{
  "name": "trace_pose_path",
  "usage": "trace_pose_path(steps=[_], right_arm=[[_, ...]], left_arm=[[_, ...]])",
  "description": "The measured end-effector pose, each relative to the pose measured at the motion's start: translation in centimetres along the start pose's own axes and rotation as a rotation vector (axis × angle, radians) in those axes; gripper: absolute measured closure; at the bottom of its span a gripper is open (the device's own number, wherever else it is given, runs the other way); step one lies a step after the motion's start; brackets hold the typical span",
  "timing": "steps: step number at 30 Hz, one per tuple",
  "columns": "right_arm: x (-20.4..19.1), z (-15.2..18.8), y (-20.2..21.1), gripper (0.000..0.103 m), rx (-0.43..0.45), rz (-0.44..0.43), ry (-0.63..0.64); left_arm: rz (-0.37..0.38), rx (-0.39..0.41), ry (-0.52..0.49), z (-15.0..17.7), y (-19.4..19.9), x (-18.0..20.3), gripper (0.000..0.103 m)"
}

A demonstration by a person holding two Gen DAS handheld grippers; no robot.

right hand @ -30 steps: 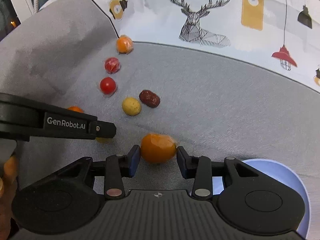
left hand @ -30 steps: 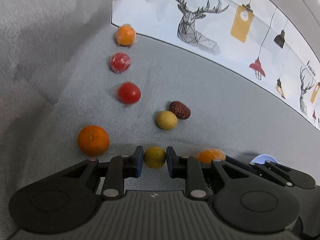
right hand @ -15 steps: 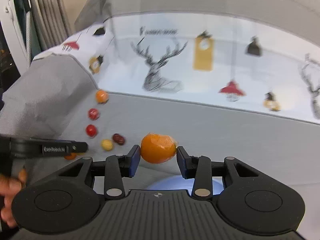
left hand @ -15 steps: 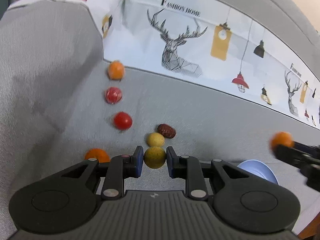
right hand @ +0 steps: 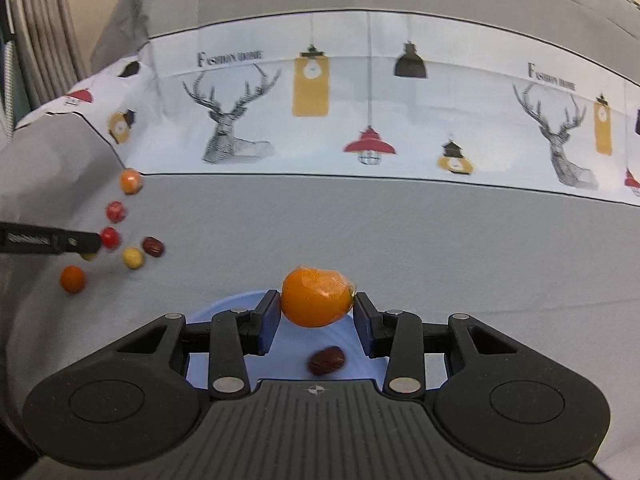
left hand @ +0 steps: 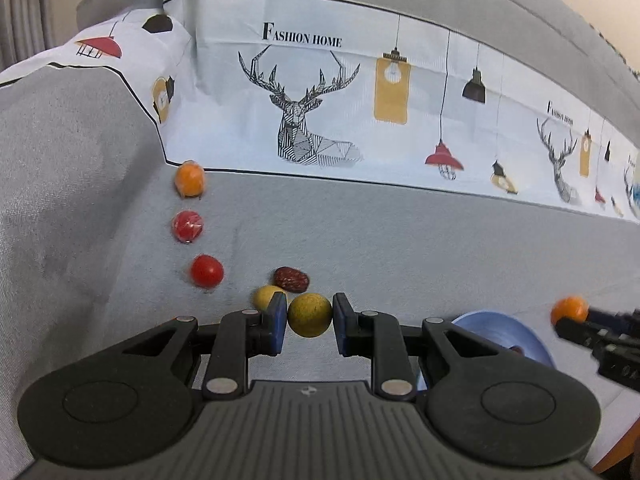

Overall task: Organize fruits
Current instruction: 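Carry the yellow fruit with the left gripper while the right gripper carries the orange over the plate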

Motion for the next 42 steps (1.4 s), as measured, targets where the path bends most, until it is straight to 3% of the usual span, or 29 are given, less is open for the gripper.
trace_pose_path(steps=[5, 11, 15, 19, 24, 42], right_arm=[[1.5, 0.0, 0.2, 0.061, -0.001, 0.009, -0.018], [3.5, -0.1, 0.8, 0.061, 0.0, 0.035, -0.042], [4.0, 0.2, 0.8, 0.061, -0.008, 0.042, -0.044], [3.8, 0.2, 0.6, 0.061, -0.014, 0.037, -0.032], [3.5, 0.3, 0.2, 0.061, -0.023, 0.033, -0.031], [1.8, 1.1, -0.4, 0.061, -0.06, 0.001, 0.018]], left_arm=[[0.045, -0.02, 0.066, -0.7, 1.0, 1.1, 0.076], [0.132, 0.026, 0.086, -0.9, 2.7, 4.2, 0.076], [0.163, -0.043, -0.071, 1.5, 1.0, 8.4, 0.076], [0.152, -0.001, -0.151, 0.7, 0.7, 9.6, 0.076], [0.176, -0.038, -0.129, 1.1, -0.7, 9.5, 0.076], [0.212, -0.062, -0.212, 2.0, -1.2, 11.1, 0.076]])
Point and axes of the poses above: each gripper's, at about its wrist camera, not at the fingertips, and y roughly against the way its jaws point, x to its right, z to its underside, the point moved 8 cm from there along -y, roughly the way its jaws point, and after that the axes turned 15 degrees about -y, right-handed, at the moved point
